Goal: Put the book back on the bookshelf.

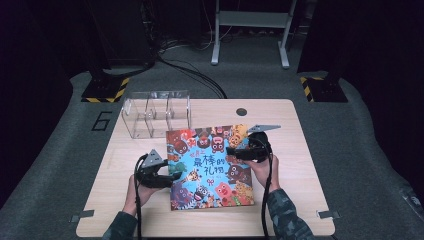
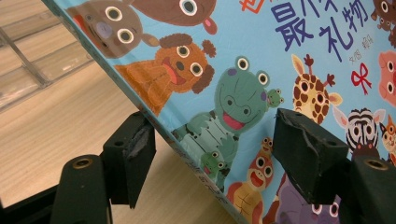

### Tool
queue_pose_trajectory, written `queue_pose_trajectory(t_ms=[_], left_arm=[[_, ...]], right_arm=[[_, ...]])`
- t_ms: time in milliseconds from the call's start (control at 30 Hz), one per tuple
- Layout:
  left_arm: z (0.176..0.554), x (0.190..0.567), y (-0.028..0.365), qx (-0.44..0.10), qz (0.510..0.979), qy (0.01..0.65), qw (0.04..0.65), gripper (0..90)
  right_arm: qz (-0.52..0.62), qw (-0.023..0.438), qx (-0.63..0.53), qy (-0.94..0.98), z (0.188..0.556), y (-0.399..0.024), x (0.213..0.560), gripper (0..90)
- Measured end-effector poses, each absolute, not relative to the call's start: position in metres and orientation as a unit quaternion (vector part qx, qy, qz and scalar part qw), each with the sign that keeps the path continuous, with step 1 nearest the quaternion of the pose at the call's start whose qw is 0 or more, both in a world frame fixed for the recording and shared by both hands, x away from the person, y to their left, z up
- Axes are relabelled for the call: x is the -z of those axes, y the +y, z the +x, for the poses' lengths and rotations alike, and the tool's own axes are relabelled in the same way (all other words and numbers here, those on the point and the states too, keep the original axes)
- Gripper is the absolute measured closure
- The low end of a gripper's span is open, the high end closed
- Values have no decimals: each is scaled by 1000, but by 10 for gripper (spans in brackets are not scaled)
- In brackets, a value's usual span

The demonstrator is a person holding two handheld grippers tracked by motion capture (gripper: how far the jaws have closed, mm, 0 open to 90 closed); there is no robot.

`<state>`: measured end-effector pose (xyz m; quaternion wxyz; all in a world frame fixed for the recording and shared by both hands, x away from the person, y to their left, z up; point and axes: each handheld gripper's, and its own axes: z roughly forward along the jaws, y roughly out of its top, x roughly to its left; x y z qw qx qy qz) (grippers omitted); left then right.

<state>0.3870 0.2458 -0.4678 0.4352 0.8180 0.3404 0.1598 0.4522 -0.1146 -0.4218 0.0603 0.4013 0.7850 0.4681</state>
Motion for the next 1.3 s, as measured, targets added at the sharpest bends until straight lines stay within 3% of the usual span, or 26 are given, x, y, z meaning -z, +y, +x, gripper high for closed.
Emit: queue_pose_trajectory(t_ms=[1300], left_arm=[[377, 449, 252, -229, 808, 307, 448, 460]], right_arm=[[372, 103, -460, 800, 447, -111, 399, 390]])
